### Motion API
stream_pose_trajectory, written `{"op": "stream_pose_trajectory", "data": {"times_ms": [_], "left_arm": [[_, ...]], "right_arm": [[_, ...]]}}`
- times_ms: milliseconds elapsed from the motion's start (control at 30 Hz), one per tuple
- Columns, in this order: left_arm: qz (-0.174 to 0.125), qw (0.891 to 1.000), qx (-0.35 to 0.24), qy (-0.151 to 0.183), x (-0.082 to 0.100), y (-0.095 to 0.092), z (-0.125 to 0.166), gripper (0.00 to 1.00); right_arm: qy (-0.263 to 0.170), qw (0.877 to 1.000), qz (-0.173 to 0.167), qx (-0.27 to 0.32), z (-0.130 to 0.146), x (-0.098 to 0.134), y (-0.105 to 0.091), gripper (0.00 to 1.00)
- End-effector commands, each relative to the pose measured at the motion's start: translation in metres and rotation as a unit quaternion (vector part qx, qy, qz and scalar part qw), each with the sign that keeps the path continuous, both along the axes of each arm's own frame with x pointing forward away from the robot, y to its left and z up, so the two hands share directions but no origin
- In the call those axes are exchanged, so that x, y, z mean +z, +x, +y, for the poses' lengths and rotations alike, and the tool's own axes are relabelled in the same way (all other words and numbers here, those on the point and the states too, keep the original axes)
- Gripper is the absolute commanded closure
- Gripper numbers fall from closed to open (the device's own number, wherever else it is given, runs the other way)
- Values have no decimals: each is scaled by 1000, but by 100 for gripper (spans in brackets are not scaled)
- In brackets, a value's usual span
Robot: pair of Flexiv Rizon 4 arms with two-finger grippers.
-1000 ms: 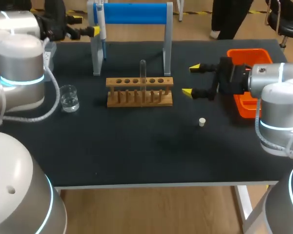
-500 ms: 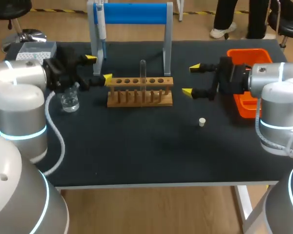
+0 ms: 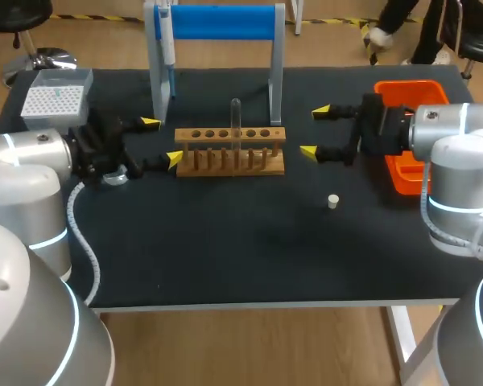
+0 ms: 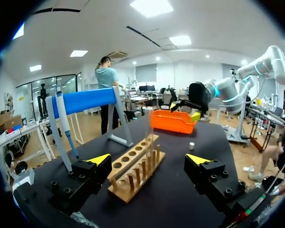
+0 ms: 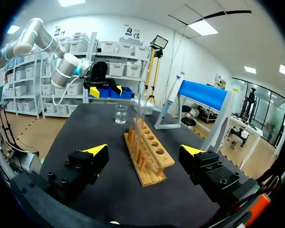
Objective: Invert the test tube, pick up the pipette, mount the tip to pipette, aspirate from beaker and dispense into the tube, eject the tip, return the pipette, and cap with the stopper.
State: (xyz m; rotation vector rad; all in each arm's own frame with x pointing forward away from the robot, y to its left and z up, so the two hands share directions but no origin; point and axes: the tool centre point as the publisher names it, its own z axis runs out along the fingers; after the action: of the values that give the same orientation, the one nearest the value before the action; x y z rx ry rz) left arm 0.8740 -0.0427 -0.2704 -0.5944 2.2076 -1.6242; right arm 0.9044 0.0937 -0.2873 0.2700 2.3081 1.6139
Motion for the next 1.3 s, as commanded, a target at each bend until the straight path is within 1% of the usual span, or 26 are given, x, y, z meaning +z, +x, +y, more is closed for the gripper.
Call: {"op": "stream_pose_trajectory", "data": {"times_ms": [33,1067,1300], "left_arm": [[7,1000,-5,5,-1,4,2,0],[5,1000,0,4,-1,4,3,0],[5,1000,0,4,-1,4,3,0]], "right_arm": [[0,1000,-1,-2,1,0,-1,0],[0,1000,-1,-2,1,0,-1,0],[21,998,-34,48,22,10,14,0]]}}
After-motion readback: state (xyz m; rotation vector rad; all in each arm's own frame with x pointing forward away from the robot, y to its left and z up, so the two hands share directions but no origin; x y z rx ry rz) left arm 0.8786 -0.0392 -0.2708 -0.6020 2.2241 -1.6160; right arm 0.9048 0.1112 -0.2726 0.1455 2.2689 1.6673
